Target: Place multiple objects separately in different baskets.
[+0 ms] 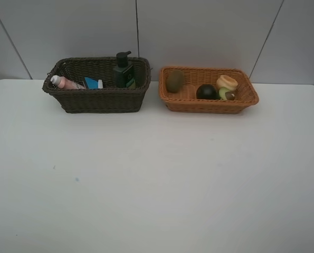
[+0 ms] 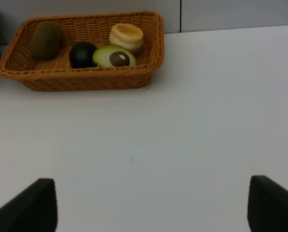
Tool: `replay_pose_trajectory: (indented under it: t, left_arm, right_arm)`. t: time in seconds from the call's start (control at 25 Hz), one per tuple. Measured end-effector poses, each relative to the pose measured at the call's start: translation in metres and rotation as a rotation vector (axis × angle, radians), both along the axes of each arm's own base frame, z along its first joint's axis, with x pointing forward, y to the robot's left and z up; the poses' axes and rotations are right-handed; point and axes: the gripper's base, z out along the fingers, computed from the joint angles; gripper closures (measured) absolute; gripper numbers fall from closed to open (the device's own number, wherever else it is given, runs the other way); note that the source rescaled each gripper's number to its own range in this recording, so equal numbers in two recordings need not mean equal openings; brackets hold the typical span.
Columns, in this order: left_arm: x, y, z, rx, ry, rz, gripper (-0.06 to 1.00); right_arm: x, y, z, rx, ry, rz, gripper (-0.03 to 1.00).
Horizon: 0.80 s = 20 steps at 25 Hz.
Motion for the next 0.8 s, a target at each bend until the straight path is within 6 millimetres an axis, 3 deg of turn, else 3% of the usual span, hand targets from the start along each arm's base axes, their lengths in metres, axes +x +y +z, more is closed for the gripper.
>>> replay_pose_trajectory:
  t: [0.8]
  left_arm:
    - [0.0000, 0.0000, 0.0000, 0.000, 0.000, 0.000, -0.05]
  right_arm:
    - [0.0000, 0.0001, 0.0000, 0.001, 0.000, 0.001, -0.03]
